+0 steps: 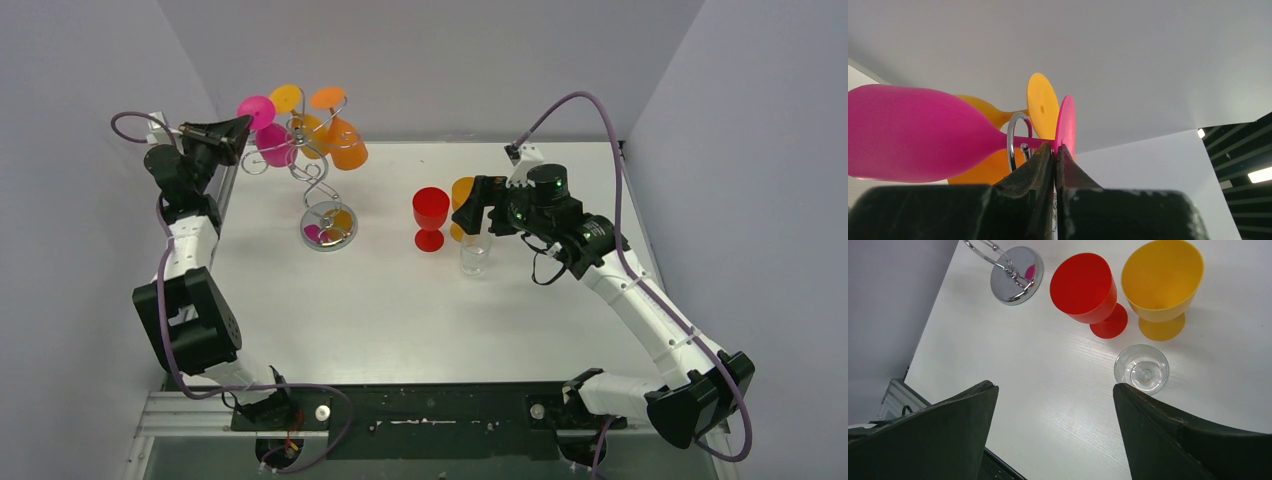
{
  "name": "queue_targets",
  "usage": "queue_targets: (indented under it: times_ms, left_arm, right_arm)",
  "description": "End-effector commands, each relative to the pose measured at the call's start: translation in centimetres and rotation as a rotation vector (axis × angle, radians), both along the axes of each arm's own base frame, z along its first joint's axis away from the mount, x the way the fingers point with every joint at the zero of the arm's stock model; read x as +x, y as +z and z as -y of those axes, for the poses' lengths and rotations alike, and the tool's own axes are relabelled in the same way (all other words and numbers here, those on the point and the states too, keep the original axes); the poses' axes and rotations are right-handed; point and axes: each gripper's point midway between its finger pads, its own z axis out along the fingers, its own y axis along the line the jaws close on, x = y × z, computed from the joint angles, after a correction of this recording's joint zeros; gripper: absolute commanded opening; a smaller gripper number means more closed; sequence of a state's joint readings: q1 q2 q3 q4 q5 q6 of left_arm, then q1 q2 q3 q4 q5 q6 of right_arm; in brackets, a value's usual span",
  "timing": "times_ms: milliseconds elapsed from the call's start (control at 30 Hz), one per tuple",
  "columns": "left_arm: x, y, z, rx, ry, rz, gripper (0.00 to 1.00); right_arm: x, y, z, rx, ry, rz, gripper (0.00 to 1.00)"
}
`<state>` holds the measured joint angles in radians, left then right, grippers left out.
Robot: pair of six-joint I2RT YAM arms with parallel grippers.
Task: Take the wine glass off the wine glass rack
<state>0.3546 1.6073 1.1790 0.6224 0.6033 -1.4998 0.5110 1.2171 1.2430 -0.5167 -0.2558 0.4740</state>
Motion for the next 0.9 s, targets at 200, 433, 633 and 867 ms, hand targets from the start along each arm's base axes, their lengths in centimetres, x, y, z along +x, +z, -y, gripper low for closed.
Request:
queue_targets:
  times_ms: [200, 433, 633, 867]
  left_arm:
    - [-3.2, 3.3, -0.1, 0.12, 0.033, 0.072, 0.0]
    - [-4.6, 3.5, -0.3, 0.152, 0.044, 0.062, 0.0]
    - [-5.2, 3.3, -0.4, 0.162, 0.047, 0.049, 0.0]
    - [-5.4, 3.4, 0.3, 0.159, -0.006, 0.07, 0.0]
  right_arm:
    - [0.1, 1.3, 0.0, 0.038, -0.008, 0.039, 0.89]
    - [-0.1, 1.4, 0.0, 0.046, -0.005, 0.039, 0.89]
    - [-0.3, 1.4, 0.1, 0.048, -0.006, 0.039, 0.89]
    - [-0.5, 1.4, 0.1, 0.055, -0.008, 0.035, 0.89]
